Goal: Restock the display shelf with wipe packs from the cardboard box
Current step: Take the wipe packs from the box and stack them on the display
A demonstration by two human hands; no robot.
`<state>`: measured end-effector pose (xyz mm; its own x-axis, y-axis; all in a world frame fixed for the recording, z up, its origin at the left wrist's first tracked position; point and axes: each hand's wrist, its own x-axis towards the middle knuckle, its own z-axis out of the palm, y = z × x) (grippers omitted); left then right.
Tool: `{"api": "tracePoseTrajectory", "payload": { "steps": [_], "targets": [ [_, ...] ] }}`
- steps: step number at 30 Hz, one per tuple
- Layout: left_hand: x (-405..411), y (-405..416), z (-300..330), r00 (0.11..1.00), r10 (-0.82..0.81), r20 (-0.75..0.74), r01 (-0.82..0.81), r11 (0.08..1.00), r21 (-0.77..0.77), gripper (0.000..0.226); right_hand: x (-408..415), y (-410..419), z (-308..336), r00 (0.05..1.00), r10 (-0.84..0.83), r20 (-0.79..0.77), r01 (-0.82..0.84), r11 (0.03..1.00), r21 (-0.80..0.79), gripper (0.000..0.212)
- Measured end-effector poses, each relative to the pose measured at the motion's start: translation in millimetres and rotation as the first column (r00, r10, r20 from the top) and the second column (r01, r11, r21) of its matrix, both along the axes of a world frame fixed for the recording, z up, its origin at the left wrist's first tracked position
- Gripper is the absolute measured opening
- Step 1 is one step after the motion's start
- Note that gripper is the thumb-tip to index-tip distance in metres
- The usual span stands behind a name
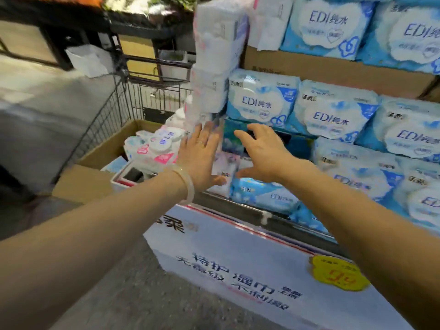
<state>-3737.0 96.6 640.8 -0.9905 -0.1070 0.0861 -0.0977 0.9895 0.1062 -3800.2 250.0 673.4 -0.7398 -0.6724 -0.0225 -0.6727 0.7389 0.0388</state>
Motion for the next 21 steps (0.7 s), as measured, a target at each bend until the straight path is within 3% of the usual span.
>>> {"api": "tracePoseTrajectory", "payload": {
  "steps": [12,21],
  "targets": [
    [112.6,-260.6,-23.2,0.911,0.36,0.201,-0.348,0.933,-0.097,0.112,54.5,-284.3,-52.2,0.963,0.241,0.121,-0.245,0.969,0.017,0.101],
    [103.7,-377.9,-60.4,0.83,0.459,0.317,-0.458,0.885,-0.08,0.113,20.1,-399.9,-84.2,0.948,0.173,0.268,-0.211,0.97,0.12,0.104]
  ]
}}
